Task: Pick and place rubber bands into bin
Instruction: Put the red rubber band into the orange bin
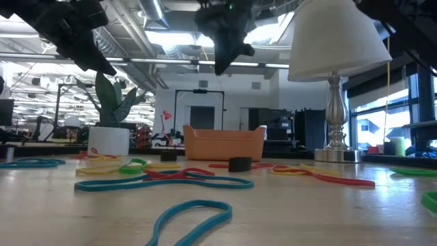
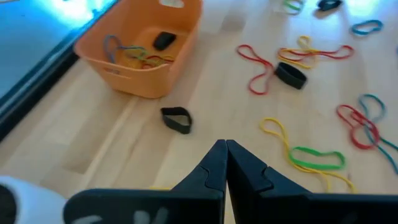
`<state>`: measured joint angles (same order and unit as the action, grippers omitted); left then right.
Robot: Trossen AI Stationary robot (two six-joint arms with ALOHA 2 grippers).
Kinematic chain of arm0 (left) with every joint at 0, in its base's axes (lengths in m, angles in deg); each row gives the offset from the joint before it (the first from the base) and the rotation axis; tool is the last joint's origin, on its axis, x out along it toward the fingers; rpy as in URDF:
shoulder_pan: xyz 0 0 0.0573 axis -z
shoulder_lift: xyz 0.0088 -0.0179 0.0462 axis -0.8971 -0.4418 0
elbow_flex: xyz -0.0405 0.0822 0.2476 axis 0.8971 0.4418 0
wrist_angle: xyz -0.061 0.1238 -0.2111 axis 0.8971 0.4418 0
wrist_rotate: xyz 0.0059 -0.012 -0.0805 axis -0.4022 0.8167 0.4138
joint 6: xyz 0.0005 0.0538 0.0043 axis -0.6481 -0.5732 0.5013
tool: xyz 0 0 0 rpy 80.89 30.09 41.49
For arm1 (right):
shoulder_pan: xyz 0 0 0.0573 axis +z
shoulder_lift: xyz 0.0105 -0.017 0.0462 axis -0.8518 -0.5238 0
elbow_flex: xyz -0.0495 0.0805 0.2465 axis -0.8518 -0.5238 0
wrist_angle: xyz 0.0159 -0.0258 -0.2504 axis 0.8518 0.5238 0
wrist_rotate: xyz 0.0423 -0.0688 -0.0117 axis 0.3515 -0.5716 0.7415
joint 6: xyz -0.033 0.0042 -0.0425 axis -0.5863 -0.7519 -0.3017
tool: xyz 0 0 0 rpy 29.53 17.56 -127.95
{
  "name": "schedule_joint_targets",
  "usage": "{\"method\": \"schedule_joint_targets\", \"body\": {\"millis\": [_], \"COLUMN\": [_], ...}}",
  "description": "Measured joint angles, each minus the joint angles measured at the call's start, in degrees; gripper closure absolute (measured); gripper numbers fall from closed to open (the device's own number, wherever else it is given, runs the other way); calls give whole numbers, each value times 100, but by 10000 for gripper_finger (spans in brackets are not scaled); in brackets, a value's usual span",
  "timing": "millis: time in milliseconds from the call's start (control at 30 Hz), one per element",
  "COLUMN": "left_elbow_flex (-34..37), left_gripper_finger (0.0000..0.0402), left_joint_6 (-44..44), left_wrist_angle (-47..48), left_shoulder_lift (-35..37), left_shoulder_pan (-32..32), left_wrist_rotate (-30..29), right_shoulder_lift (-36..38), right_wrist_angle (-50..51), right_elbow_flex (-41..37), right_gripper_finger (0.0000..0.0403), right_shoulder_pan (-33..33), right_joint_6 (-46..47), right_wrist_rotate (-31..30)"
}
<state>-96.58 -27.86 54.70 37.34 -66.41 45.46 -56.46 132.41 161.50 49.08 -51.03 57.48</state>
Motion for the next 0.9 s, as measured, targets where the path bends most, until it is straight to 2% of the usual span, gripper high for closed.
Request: {"method": "schedule_joint_targets", "body": {"millis": [167,300,433,667,767,900], "left_elbow_flex": [-69,-353,-634,-1367,-1857,-2543], "left_gripper_finger": [400,400,400,400,400,400], "left_joint_6": [41,255,717,1473,1663,1908], "left_wrist_angle": [-50,-85,-78,19,280,758], "left_shoulder_lift": [-355,-842,-1402,-2536,-3131,-3926], "left_shoulder_pan": [4,151,418,1044,1269,1498], "left_wrist_rotate": [77,53,-121,-494,-682,-738], "right_shoulder_lift": [51,317,1178,3574,4514,5517], "right_wrist_angle": [-206,-740,-1575,-3855,-4387,-4862], "right_elbow_flex": [-162,-1132,-2838,-6429,-7625,-8762], "right_gripper_finger": [393,399,398,395,394,394], "right_shoulder_pan": [383,683,898,1256,1494,1878], "right_joint_6": [-170,-292,-198,743,1141,1561], "right_wrist_rotate": [-62,-63,-58,-7,0,-12]}}
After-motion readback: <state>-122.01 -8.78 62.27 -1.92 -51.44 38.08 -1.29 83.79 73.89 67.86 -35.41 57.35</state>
